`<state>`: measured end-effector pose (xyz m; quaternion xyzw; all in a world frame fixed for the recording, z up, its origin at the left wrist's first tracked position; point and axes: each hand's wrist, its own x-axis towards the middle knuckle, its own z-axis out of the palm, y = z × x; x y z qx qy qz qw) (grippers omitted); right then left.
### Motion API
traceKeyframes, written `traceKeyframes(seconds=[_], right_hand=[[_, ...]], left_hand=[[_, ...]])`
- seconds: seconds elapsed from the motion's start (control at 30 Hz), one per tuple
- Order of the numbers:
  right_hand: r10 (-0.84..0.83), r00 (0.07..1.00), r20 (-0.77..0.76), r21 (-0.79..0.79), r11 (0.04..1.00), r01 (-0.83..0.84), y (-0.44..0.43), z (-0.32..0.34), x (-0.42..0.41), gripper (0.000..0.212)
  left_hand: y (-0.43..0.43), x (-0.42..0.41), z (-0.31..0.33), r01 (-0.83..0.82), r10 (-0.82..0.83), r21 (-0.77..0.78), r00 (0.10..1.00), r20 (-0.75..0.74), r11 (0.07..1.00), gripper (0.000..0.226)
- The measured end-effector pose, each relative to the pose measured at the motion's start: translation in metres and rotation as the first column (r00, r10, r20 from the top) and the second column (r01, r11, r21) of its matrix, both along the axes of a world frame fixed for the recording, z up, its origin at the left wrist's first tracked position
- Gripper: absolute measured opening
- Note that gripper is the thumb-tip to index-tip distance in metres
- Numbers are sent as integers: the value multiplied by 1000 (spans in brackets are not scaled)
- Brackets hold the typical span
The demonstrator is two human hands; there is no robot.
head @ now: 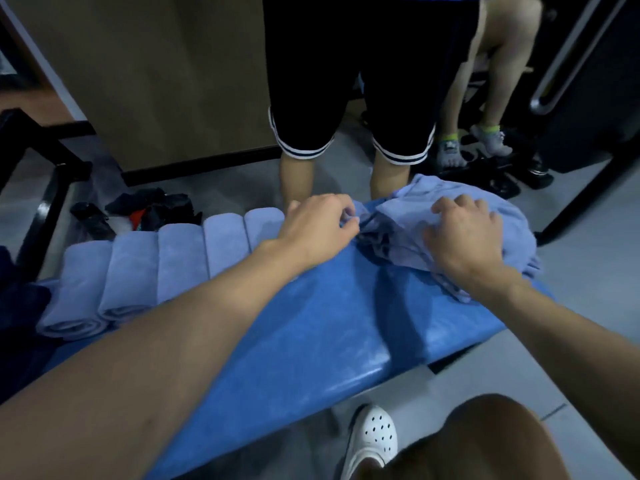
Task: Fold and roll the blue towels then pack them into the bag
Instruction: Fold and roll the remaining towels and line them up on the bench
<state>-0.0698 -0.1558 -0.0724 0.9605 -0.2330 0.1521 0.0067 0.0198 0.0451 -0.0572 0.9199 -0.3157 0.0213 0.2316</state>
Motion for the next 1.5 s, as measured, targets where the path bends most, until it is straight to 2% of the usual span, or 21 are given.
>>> traceKeyframes(seconds=[0.1,0.2,0.37,0.43,0.5,0.57,0.63,0.77,0.9,1.0,1.1,1.2,1.3,1.4,1.5], right_hand=[[-59,997,-47,-9,998,58,-31,-10,-13,29],[5,1000,9,-32,999,-5,-44,-19,-17,13],[75,980,184,-2,997,-76,-51,-20,-18,17],[110,949,294,6,993,-117,-48,-14,-22,16],[160,906,392,18,983,-181,-41,-6,-25,13],[213,865,454,32,966,-255,-33,0,-27,12],[229,837,497,70,951,-302,-24,6,-27,13],[266,798,541,122,914,-387,1,20,-31,9],[316,771,553,156,869,-469,44,30,-45,7],[377,766,520,282,771,-571,79,26,-58,11],[514,748,421,377,651,-659,115,10,-69,10],[635,718,286,515,529,-674,150,-9,-81,6],[719,673,174,610,458,-646,176,-24,-91,7],[723,687,78,598,517,-612,185,-37,-93,8],[617,786,-33,518,684,-514,179,-43,-87,13]], left_hand=[[-28,-8,-1,20,-21,-26,1000,-13,999,19],[-49,-7,-14,-11,5,-80,998,-69,997,18],[-77,-6,-30,-141,93,-159,957,-273,977,50],[-87,-11,-27,-222,90,-251,889,-448,942,54],[-96,-19,-21,-331,41,-327,756,-653,885,37],[-100,-25,-17,-418,-55,-409,643,-764,811,22],[-96,-28,-12,-492,-137,-517,619,-773,700,21],[-67,-36,12,-527,-189,-659,685,-703,537,7],[-18,-56,30,-464,-215,-736,755,-620,493,8],[28,-72,26,-491,-179,-713,747,-640,500,13],[78,-90,9,-529,-68,-653,747,-662,542,11],[128,-111,-17,-581,84,-536,722,-687,612,13],[170,-128,-41,-612,176,-454,699,-693,647,15],[204,-138,-59,-636,301,-364,696,-652,681,22],[225,-143,-67,-623,339,-328,711,-616,710,25]])
